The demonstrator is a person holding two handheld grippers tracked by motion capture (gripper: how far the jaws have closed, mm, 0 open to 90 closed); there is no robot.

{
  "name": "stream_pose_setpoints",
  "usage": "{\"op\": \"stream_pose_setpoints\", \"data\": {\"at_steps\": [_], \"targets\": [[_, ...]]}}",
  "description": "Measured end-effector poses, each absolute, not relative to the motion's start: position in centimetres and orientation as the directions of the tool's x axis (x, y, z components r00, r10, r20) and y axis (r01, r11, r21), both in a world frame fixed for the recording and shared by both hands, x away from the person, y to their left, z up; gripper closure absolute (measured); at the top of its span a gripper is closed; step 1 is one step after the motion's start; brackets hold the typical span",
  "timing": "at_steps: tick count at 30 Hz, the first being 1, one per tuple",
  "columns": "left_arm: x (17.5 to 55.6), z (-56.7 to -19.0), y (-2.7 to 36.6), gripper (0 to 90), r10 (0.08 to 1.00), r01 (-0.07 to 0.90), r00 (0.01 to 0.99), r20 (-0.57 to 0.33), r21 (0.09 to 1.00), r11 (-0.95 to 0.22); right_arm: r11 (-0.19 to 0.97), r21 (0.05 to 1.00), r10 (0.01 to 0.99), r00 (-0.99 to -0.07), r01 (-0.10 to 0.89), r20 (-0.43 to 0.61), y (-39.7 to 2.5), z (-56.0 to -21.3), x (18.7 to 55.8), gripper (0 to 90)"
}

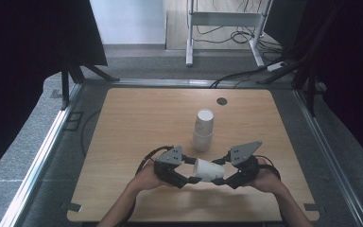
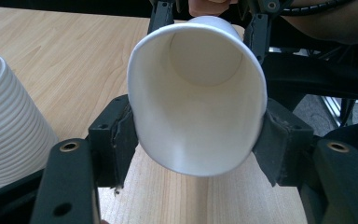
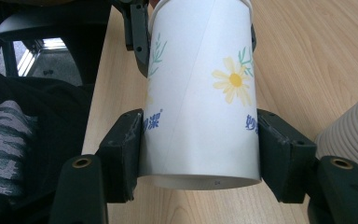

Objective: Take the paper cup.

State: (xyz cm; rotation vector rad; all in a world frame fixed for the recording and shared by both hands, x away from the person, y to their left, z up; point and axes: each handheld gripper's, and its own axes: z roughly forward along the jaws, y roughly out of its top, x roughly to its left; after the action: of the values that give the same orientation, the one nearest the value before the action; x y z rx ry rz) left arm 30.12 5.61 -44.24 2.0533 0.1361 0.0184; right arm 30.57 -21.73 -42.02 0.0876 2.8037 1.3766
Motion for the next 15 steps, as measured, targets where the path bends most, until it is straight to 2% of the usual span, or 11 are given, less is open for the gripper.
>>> {"op": "stream_pose_setpoints", "data": {"at_steps": [15], "targets": [[30.13,-44.05,5.64,38.2,0.109,0.084,0.993,-0.037,0.878,-0.471,0.611,0.79,0.063,-0.998,0.051,0.015,-21.73,-42.05,30.72,36.8]]}}
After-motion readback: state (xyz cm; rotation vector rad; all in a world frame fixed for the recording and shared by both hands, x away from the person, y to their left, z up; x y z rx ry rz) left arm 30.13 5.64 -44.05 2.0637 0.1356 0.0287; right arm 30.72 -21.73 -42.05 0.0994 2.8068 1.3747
